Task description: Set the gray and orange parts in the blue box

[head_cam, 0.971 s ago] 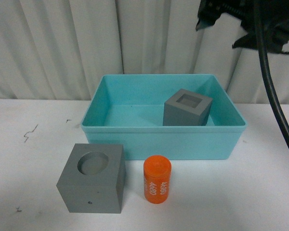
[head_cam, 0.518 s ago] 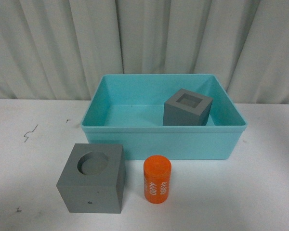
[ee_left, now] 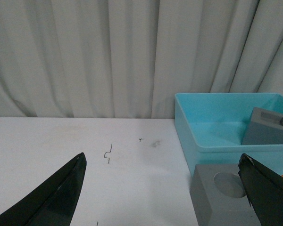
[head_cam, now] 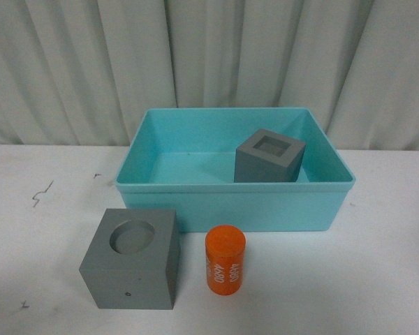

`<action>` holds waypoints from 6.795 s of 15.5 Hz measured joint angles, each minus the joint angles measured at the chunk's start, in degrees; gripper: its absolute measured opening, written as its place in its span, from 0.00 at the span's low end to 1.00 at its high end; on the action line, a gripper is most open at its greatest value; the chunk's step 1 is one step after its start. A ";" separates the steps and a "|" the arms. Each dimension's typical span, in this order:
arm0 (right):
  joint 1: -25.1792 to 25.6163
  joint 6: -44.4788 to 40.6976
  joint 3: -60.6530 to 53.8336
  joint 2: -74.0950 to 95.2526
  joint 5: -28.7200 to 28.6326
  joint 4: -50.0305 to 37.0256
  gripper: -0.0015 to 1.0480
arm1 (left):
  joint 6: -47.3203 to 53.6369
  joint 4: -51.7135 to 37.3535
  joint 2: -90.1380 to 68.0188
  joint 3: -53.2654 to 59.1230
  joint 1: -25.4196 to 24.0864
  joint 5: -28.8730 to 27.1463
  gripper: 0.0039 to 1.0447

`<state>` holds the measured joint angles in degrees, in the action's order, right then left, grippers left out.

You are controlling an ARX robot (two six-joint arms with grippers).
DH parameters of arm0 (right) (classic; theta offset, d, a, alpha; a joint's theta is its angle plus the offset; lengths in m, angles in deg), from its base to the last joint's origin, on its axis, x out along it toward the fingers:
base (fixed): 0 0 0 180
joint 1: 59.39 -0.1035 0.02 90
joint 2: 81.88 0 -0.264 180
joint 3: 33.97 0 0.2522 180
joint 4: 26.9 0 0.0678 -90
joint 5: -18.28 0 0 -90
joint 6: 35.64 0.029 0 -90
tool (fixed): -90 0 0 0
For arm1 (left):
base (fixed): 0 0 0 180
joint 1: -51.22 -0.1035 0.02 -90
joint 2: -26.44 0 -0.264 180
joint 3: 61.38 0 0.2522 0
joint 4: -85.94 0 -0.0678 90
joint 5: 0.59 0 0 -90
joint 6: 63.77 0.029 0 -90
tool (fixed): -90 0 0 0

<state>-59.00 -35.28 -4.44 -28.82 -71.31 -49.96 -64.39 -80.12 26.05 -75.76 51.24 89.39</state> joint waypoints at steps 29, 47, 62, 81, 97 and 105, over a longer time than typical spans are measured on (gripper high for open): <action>-0.07 -0.02 -15.08 -52.89 -0.39 36.11 0.02 | 0.00 0.04 0.00 0.00 0.00 0.04 0.94; -0.07 -0.20 -15.08 -52.83 -0.39 37.05 0.94 | -21.18 16.94 -21.35 -15.02 10.05 -10.34 0.94; -0.07 -0.20 -15.08 -52.83 -0.39 37.03 0.94 | 1.62 5.29 -93.35 -49.18 18.84 -1.57 0.94; -0.07 -0.20 -15.08 -52.83 -0.39 37.00 0.94 | -0.42 4.55 -100.08 -48.11 14.38 -0.70 0.20; -0.07 -0.20 -15.08 -52.83 -0.39 37.00 0.94 | 1.73 23.15 -90.95 -75.30 23.91 1.92 0.20; -0.07 -0.20 -15.08 -52.83 -0.39 37.00 0.94 | -1.97 25.92 -116.83 -99.12 24.61 -5.95 0.19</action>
<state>-59.07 -35.48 -19.52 -81.65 -71.71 -12.95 -66.36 -54.19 -90.77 -174.89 75.85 83.45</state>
